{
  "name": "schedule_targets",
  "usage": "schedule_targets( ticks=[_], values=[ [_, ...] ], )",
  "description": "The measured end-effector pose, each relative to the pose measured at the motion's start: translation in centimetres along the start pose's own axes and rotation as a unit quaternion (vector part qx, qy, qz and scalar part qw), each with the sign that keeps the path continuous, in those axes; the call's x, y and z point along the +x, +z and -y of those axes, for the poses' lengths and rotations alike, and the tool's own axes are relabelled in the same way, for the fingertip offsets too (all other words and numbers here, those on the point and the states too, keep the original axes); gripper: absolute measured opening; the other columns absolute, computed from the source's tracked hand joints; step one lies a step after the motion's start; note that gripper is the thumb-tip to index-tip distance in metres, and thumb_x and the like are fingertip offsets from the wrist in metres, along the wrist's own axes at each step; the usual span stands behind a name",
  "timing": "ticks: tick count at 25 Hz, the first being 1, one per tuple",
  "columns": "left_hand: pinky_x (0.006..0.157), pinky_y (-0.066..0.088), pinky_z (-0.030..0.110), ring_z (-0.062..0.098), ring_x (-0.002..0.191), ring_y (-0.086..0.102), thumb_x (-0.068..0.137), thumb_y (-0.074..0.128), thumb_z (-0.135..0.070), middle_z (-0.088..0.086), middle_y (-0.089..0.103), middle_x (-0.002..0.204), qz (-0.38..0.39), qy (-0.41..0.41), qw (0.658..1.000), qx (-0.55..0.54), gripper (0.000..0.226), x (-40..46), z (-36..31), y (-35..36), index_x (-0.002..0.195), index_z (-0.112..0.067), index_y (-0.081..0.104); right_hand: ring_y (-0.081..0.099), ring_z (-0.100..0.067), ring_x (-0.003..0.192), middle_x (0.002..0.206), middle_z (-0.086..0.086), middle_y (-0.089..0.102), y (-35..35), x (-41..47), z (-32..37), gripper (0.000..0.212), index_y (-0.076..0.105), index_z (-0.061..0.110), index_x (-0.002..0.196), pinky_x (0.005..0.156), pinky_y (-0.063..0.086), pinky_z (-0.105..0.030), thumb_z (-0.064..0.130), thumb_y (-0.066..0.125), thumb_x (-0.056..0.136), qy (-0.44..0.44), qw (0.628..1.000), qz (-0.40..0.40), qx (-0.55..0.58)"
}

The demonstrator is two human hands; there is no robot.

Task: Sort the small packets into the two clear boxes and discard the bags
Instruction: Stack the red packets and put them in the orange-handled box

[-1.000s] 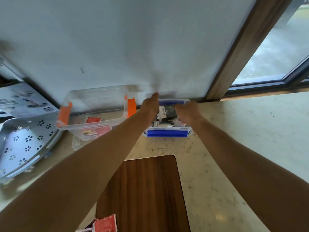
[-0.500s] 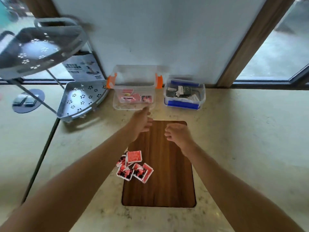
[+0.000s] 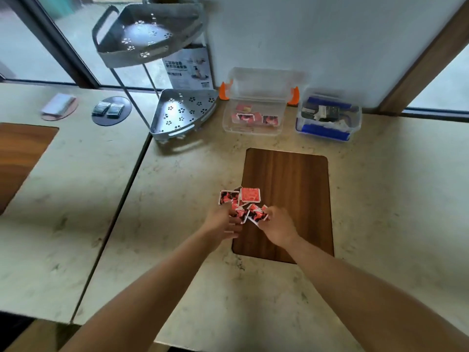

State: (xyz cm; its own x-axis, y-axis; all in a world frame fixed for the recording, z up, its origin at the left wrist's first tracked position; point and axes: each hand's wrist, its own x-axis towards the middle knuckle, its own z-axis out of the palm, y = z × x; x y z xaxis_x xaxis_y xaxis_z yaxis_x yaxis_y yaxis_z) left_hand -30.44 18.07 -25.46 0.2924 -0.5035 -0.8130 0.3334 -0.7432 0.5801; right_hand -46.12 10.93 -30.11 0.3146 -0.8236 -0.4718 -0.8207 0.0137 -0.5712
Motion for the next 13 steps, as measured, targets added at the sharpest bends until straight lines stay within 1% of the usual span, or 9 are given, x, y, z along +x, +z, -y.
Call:
schedule_targets(
  ticks=[1,3,5,7,9,11,12,13],
  values=[
    [0.088,0.057,0.047,0.037,0.101,0.069,0.103,0.04,-0.047,0.02,0.07,0.11,0.001,-0.016,1.0,-0.02,0.046,-0.1,1.1,-0.2,0.106,-0.008,0.062,0.064,-0.026,0.105,0.118,-0.011,0.066,0.6,-0.2,-0.2,0.043,0.064,0.009,0.126,0.083,0.049,-0.029,0.023,0.073,0.086,-0.01,1.0,-0.021,0.007],
    [0.082,0.059,0.046,0.038,0.102,0.069,0.103,0.041,-0.046,0.021,0.07,0.114,0.004,-0.04,0.998,-0.052,0.049,-0.4,2.7,-0.3,0.119,-0.003,0.06,0.061,-0.026,0.111,0.12,-0.009,0.061,1.3,-0.3,-0.4,0.048,0.06,0.015,0.128,0.094,0.05,-0.034,0.027,0.076,0.085,-0.005,0.998,-0.057,0.021],
    [0.079,0.058,0.045,0.037,0.102,0.069,0.103,0.041,-0.043,0.022,0.068,0.116,0.016,-0.055,0.996,-0.071,0.051,-0.5,4.1,-0.4,0.125,0.0,0.058,0.06,-0.025,0.111,0.121,-0.008,0.06,1.6,0.0,-0.5,0.045,0.059,0.02,0.127,0.096,0.05,-0.036,0.027,0.076,0.086,0.005,0.998,-0.067,0.02],
    [0.084,0.057,0.047,0.039,0.105,0.068,0.104,0.04,-0.039,0.024,0.067,0.119,0.031,-0.064,0.993,-0.095,0.049,-0.5,5.0,-0.5,0.126,0.002,0.055,0.062,-0.026,0.108,0.119,-0.007,0.061,1.9,0.3,-0.6,0.039,0.061,0.022,0.125,0.092,0.05,-0.034,0.025,0.074,0.088,0.017,0.997,-0.069,0.005],
    [0.09,0.055,0.048,0.039,0.105,0.067,0.105,0.039,-0.035,0.023,0.067,0.116,0.037,-0.06,0.99,-0.124,0.045,-0.5,5.4,-0.6,0.125,0.002,0.054,0.065,-0.026,0.103,0.114,-0.007,0.065,2.0,0.6,-0.7,0.029,0.065,0.019,0.116,0.086,0.05,-0.032,0.024,0.072,0.088,0.028,0.997,-0.074,-0.016],
    [0.092,0.056,0.047,0.037,0.104,0.07,0.104,0.04,-0.031,0.021,0.069,0.112,0.036,-0.044,0.987,-0.148,0.043,-0.1,5.6,-0.6,0.125,0.003,0.055,0.066,-0.023,0.092,0.102,-0.003,0.068,1.8,0.3,-0.7,0.017,0.068,0.015,0.105,0.075,0.047,-0.029,0.025,0.069,0.091,0.062,0.995,-0.076,-0.01],
    [0.092,0.057,0.046,0.037,0.103,0.07,0.104,0.042,-0.028,0.021,0.07,0.112,0.034,-0.037,0.986,-0.157,0.04,0.1,5.7,-0.6,0.125,0.004,0.056,0.067,-0.02,0.083,0.092,-0.001,0.069,1.8,-0.1,-0.5,0.015,0.068,0.013,0.099,0.069,0.046,-0.028,0.025,0.067,0.092,0.094,0.992,-0.077,0.03],
    [0.091,0.058,0.045,0.036,0.103,0.071,0.102,0.044,-0.024,0.022,0.07,0.113,0.033,-0.033,0.985,-0.165,0.038,0.3,5.9,-0.6,0.125,0.003,0.056,0.066,-0.017,0.069,0.081,-0.002,0.07,1.9,-0.8,-0.1,0.015,0.07,0.011,0.097,0.06,0.045,-0.028,0.025,0.066,0.093,0.13,0.983,-0.076,0.104]
  ],
)
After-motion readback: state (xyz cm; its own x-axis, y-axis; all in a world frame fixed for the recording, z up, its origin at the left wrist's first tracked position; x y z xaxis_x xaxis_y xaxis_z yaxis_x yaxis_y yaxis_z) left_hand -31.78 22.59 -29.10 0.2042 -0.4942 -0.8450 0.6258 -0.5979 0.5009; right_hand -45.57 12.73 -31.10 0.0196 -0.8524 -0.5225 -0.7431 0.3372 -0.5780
